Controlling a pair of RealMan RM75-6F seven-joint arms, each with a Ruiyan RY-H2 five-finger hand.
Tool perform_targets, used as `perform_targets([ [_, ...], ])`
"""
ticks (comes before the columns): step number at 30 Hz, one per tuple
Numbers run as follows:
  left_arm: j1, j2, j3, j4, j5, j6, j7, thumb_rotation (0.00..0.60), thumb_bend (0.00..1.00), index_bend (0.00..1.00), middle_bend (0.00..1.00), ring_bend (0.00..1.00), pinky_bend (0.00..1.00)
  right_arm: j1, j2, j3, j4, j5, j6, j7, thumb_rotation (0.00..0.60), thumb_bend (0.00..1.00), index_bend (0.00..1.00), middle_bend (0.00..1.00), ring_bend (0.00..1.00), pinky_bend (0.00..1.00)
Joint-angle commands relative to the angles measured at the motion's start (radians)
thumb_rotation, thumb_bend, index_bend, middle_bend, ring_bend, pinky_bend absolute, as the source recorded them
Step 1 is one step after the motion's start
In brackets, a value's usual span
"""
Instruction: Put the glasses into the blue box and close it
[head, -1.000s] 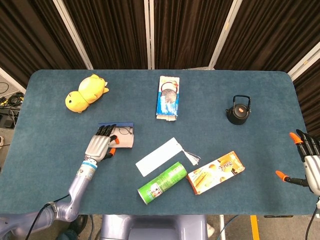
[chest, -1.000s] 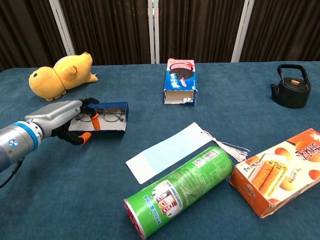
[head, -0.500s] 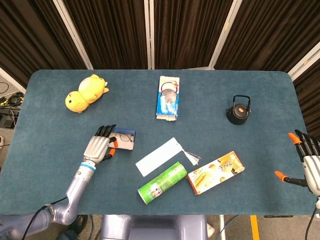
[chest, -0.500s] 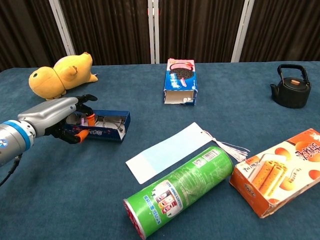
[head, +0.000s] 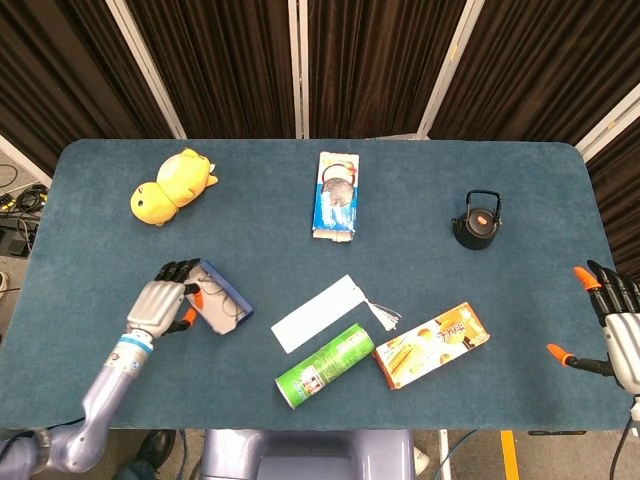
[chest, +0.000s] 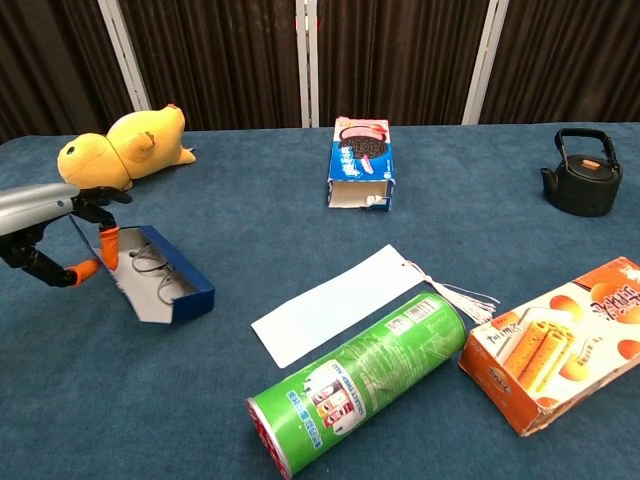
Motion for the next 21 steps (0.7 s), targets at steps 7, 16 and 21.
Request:
perform_targets([
  [7, -0.029, -0.010, 0.000, -0.008, -0.067, -0.018, 0.046, 0.600, 0.54, 0.67, 0.00, 0.00, 0.00, 0.001, -0.001, 0.000, 0.002, 0.003, -0.002, -0.003, 0.600, 0.00, 0.00, 0.00, 0.00, 0.00],
  [16, -0.059, -0.087, -0.014, 0.101, -0.061, -0.041, 0.016, 0.600, 0.54, 0.67, 0.00, 0.00, 0.00, 0.004, -0.005, 0.003, 0.008, 0.014, -0.009, -0.009, 0.600, 0.00, 0.00, 0.00, 0.00, 0.00],
  [21, -0.064, -0.104, -0.019, 0.136, -0.057, -0.046, -0.012, 0.600, 0.51, 0.58, 0.00, 0.00, 0.00, 0.003, -0.006, 0.003, 0.008, 0.018, -0.010, -0.010, 0.600, 0.00, 0.00, 0.00, 0.00, 0.00],
])
